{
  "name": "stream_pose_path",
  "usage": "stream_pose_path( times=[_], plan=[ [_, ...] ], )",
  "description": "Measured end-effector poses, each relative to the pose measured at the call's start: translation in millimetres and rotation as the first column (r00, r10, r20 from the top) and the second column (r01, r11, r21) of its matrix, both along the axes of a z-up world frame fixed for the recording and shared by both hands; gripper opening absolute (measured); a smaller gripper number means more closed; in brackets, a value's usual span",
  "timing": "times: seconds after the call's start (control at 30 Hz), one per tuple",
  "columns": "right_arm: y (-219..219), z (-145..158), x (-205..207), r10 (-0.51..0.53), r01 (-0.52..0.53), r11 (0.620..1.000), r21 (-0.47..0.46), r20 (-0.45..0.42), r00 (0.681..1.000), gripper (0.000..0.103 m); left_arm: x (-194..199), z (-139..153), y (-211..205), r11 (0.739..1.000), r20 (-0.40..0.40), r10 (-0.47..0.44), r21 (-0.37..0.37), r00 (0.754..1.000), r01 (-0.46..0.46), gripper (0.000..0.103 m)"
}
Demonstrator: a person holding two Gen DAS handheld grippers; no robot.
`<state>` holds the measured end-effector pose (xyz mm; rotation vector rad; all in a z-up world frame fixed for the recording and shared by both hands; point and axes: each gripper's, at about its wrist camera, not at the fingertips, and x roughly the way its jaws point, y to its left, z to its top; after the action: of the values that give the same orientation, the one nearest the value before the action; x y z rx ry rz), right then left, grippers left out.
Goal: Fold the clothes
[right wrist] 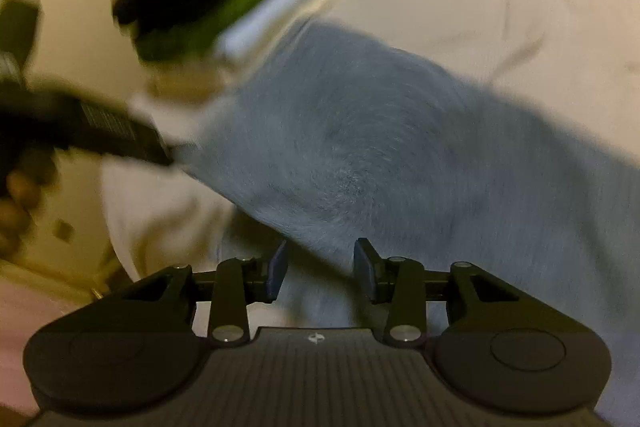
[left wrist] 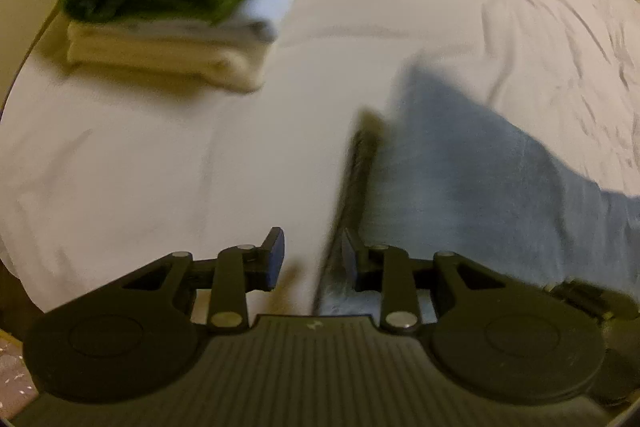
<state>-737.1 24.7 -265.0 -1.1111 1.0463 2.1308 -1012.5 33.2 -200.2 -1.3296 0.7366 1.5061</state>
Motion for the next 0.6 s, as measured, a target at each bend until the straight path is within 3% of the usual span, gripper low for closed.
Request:
stream_pose_path(
  times=[0.07,0.13,0.17,0.2,0.23,0.3,0.33,0.4,0.47,0.6],
  plan=[
    [-15,-10,3,-0.078,0.079,0.995,-0.061,0.023,0.997,0.042,-9,-6,-12,1.0,0.013,-0.017,-0.013,1.0,0.017,0.027],
    [-22,-18,18,-0.214,0.214,0.965,-0.15,0.01,0.977,0.042,-12,-14,-19,0.999,0.052,-0.026,-0.021,0.998,0.027,0.027],
    [-24,-22,31,-0.308,0.3,0.931,-0.209,-0.009,0.951,0.042,-11,-17,-21,0.999,0.079,-0.029,-0.021,0.996,0.031,0.027],
    [-25,-28,51,-0.422,0.397,0.874,-0.281,-0.034,0.906,0.042,-11,-22,-22,0.999,0.102,-0.029,-0.021,0.994,0.031,0.027],
    [-27,-33,71,-0.534,0.484,0.801,-0.353,-0.054,0.844,0.042,-8,-25,-20,0.999,0.134,-0.032,-0.019,0.99,0.034,0.027],
    [-38,-45,112,-0.748,0.627,0.608,-0.488,-0.089,0.657,0.044,-1,-33,-16,0.999,0.199,-0.036,-0.014,0.979,0.04,0.027],
    [-44,-50,132,-0.826,0.672,0.516,-0.531,-0.099,0.555,0.044,3,-38,-15,1.0,0.239,-0.025,-0.012,0.971,0.029,0.027],
    [-54,-59,161,-0.914,0.726,0.38,-0.574,-0.11,0.391,0.044,8,-48,-14,1.0,0.316,0.027,-0.006,0.948,-0.027,0.028],
    [-62,-65,182,-0.954,0.759,0.292,-0.582,-0.118,0.277,0.044,11,-60,-14,0.995,0.37,0.101,-0.018,0.924,-0.102,0.031],
    [-71,-81,206,-0.987,0.793,0.159,-0.589,-0.121,0.108,0.044,11,-80,-14,0.973,0.383,0.223,-0.032,0.896,-0.228,0.034]
  ],
)
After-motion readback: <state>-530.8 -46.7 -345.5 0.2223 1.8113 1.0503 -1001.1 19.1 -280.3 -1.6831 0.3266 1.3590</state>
